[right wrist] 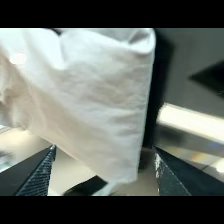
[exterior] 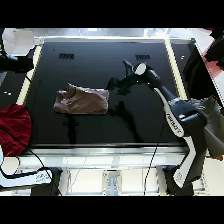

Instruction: Fold the shirts.

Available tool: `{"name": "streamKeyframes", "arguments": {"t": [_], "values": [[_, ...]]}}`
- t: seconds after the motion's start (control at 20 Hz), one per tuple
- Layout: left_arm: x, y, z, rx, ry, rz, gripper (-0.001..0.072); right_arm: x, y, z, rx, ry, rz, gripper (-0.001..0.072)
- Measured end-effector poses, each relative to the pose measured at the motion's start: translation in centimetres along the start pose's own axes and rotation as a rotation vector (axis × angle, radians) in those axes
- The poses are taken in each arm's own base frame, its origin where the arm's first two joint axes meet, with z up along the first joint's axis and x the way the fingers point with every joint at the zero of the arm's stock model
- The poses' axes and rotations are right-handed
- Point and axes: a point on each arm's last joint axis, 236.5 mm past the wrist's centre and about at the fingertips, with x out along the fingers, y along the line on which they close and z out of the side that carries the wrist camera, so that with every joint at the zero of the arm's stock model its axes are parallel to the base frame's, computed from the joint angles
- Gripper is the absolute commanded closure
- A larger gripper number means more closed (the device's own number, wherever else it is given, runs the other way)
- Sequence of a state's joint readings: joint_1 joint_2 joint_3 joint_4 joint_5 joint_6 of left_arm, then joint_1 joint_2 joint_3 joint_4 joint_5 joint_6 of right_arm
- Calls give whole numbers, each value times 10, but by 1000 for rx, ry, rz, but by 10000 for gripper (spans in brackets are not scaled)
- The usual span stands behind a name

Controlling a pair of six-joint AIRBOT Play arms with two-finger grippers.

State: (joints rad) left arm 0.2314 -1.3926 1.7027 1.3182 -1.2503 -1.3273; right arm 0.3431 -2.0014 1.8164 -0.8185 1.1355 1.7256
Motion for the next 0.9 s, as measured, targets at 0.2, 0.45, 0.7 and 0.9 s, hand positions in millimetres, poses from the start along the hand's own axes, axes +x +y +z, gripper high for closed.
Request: {"name": "streamKeyframes", "arguments": {"t": [0.2,0.45,0.7,0.9], "values": [[0,-1,0,-1,-1,-2,695,40,-4,-13,128,83,91,15],[0,-1,0,-1,-1,-3,695,66,10,-19,155,87,145,147],[0,-1,0,-1,-1,-3,695,78,35,-25,131,80,197,698],[0,-1,0,-1,0,-3,694,52,73,-6,-18,16,247,698]]}}
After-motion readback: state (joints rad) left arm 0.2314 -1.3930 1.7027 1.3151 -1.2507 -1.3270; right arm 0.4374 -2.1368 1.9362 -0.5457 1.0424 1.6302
